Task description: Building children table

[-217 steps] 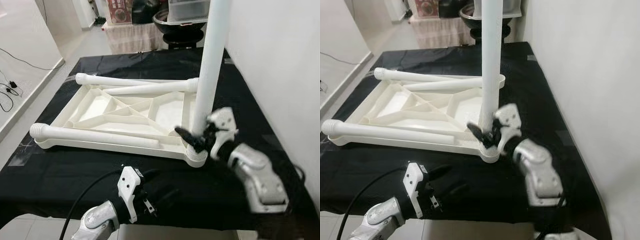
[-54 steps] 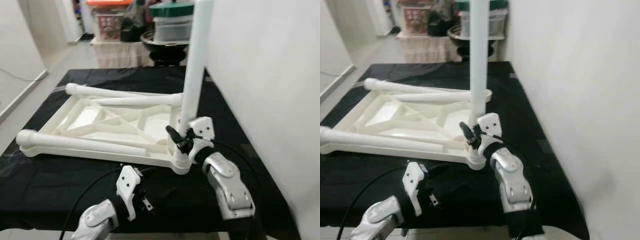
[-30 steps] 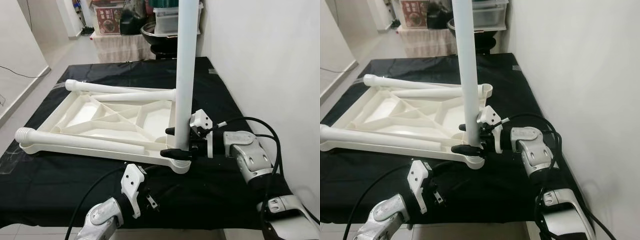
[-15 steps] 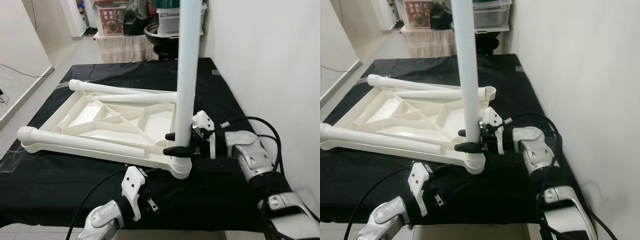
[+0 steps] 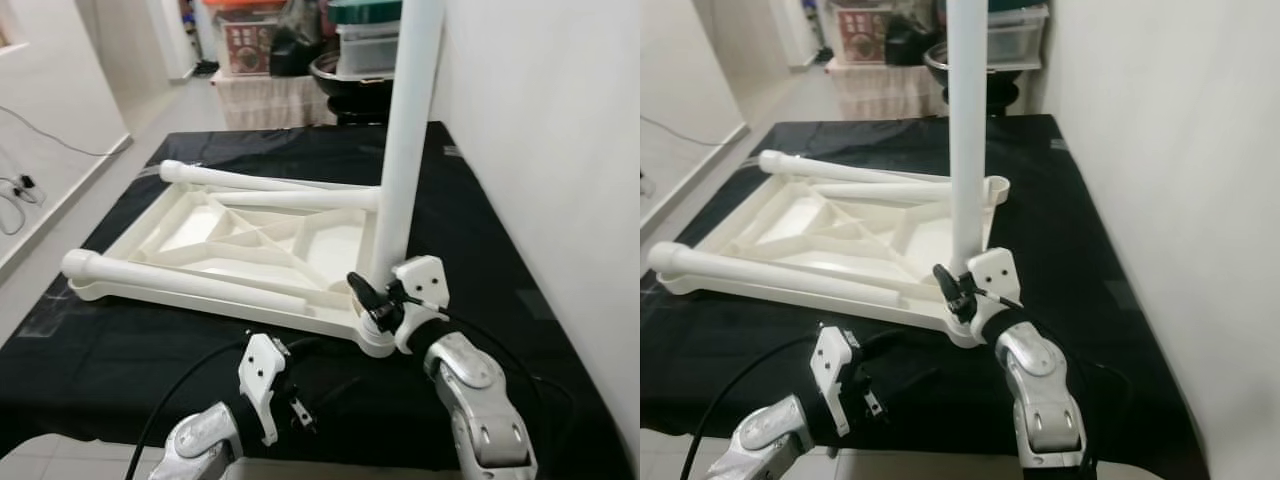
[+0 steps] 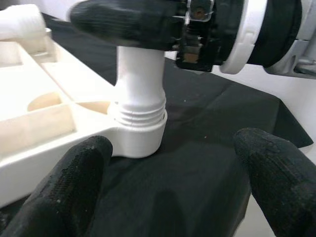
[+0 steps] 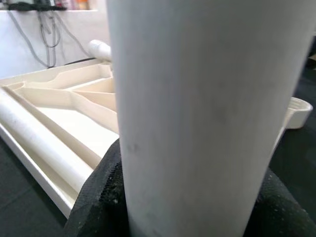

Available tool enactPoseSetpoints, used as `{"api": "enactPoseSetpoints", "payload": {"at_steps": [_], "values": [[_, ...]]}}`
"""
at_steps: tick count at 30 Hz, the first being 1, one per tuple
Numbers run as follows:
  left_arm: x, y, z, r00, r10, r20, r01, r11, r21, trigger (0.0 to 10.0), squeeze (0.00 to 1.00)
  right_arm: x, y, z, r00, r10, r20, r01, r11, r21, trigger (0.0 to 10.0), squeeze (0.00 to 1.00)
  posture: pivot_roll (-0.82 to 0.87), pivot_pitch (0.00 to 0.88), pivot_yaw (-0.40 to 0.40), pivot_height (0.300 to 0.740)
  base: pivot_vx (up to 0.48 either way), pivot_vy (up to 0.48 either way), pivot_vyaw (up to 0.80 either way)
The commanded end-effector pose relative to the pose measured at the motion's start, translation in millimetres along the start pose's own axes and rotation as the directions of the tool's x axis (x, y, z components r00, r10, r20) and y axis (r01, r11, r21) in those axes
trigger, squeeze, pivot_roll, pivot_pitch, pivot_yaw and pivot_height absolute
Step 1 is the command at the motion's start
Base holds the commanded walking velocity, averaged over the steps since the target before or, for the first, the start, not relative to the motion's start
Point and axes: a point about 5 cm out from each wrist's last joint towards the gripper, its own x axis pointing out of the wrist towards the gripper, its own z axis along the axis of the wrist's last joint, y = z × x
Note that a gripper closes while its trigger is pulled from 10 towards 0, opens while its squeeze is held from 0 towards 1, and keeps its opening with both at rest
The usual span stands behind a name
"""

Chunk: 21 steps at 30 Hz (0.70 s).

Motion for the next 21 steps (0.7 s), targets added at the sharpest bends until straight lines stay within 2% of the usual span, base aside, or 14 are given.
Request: {"api": "enactPoseSetpoints", "payload": {"at_steps": [1, 2, 3, 4, 7, 8, 9, 10, 11, 12, 13, 14, 17, 21], "values": [[-2.9, 0.9, -5, 1.0, 0.003, -0.027, -0.003, 1.0, -0.012, 10.0, 0.0, -3.2, -3.0, -37, 0.984, -0.019, -0.178, 0.022, 1.0, 0.017, 7.0, 0.0, -0.02, 0.129, 0.032, 0.74, 0.0, 0.0, 0.0], [-2.8, 1.3, -5, 1.0, 0.014, -0.023, -0.015, 1.0, -0.011, 10.0, 0.0, 2.1, 0.6, -32, 0.989, 0.019, -0.148, -0.012, 0.999, 0.044, 10.0, 0.42, -0.02, 0.129, 0.032, 0.74, 0.0, 0.0, 0.0], [-2.8, 1.3, -5, 1.0, 0.014, -0.023, -0.015, 1.0, -0.011, 10.0, 0.0, 2.1, 0.6, -32, 0.989, 0.019, -0.148, -0.012, 0.999, 0.044, 10.0, 0.42, -0.02, 0.129, 0.032, 0.74, 0.0, 0.0, 0.0], [-2.5, 1.5, -5, 1.0, 0.023, -0.02, -0.024, 1.0, -0.009, 10.0, 0.0, 6.7, 0.9, -24, 0.994, 0.044, -0.104, -0.037, 0.997, 0.065, 10.0, 1.0, -0.01, 0.127, 0.03, 0.74, 0.0, 0.0, 0.0], [-1.6, 1.3, -5, 0.999, 0.027, -0.018, -0.027, 1.0, -0.011, 10.0, 0.0, 13.1, 5.0, -3, 0.982, 0.188, 0.017, -0.189, 0.975, 0.115, 10.0, 1.0, -0.02, 0.124, 0.035, 0.74, 0.0, 0.0, 0.0], [-1.4, 1.0, -5, 1.0, 0.023, -0.019, -0.023, 1.0, -0.012, 10.0, 0.0, 13.3, 6.0, 8, 0.958, 0.279, 0.066, -0.285, 0.952, 0.107, 10.0, 0.89, -0.02, 0.123, 0.036, 0.74, 0.0, 0.0, 0.0], [-1.4, 1.0, -5, 1.0, 0.023, -0.019, -0.023, 1.0, -0.012, 10.0, 0.0, 13.3, 6.0, 8, 0.958, 0.279, 0.066, -0.285, 0.952, 0.107, 10.0, 0.89, -0.02, 0.123, 0.036, 0.74, 0.0, 0.0, 0.0], [-1.1, 0.9, -5, 1.0, 0.02, -0.02, -0.02, 1.0, -0.013, 10.0, 0.0, 13.2, 5.4, 15, 0.933, 0.348, 0.086, -0.354, 0.933, 0.067, 10.0, 0.0, -0.02, 0.121, 0.035, 0.74, 0.0, 0.0, 0.0], [-1.1, 0.9, -5, 1.0, 0.02, -0.02, -0.02, 1.0, -0.013, 10.0, 0.0, 13.2, 5.4, 15, 0.933, 0.348, 0.086, -0.354, 0.933, 0.067, 10.0, 0.0, -0.02, 0.121, 0.035, 0.74, 0.0, 0.0, 0.0], [-0.9, 0.9, -5, 1.0, 0.019, -0.02, -0.019, 1.0, -0.013, 10.0, 0.0, 13.1, 4.2, 19, 0.916, 0.391, 0.088, -0.394, 0.919, 0.026, 10.0, 0.0, -0.02, 0.121, 0.035, 0.74, 0.0, 0.0, 0.0], [-0.7, 0.8, -5, 1.0, 0.018, -0.02, -0.018, 1.0, -0.013, 10.0, 0.0, 11.9, 5.5, 23, 0.873, 0.482, 0.071, -0.481, 0.876, -0.032, 10.0, 0.0, -0.02, 0.119, 0.035, 0.74, 0.0, 0.0, 0.0], [-0.7, 0.8, -5, 1.0, 0.018, -0.02, -0.018, 1.0, -0.013, 10.0, 0.0, 11.9, 5.5, 23, 0.873, 0.482, 0.071, -0.481, 0.876, -0.032, 10.0, 0.0, -0.02, 0.119, 0.035, 0.74, 0.0, 0.0, 0.0], [-0.3, 1.2, -5, 1.0, 0.019, -0.022, -0.019, 1.0, -0.009, 10.0, 0.0, 12.2, 2.4, 31, 0.715, 0.699, -0.017, -0.692, 0.705, -0.154, 10.0, 0.0, -0.01, 0.115, 0.034, 0.74, 0.0, 0.0, 0.0], [-0.2, 1.4, -6, 0.999, 0.022, -0.024, -0.023, 1.0, -0.005, 10.0, 0.0, 21.1, -3.7, 32, 0.632, 0.774, -0.037, -0.772, 0.626, -0.109, 10.0, 0.0, 0.0, 0.11, 0.032, 0.74, 0.0, 0.0, 0.0]]}}
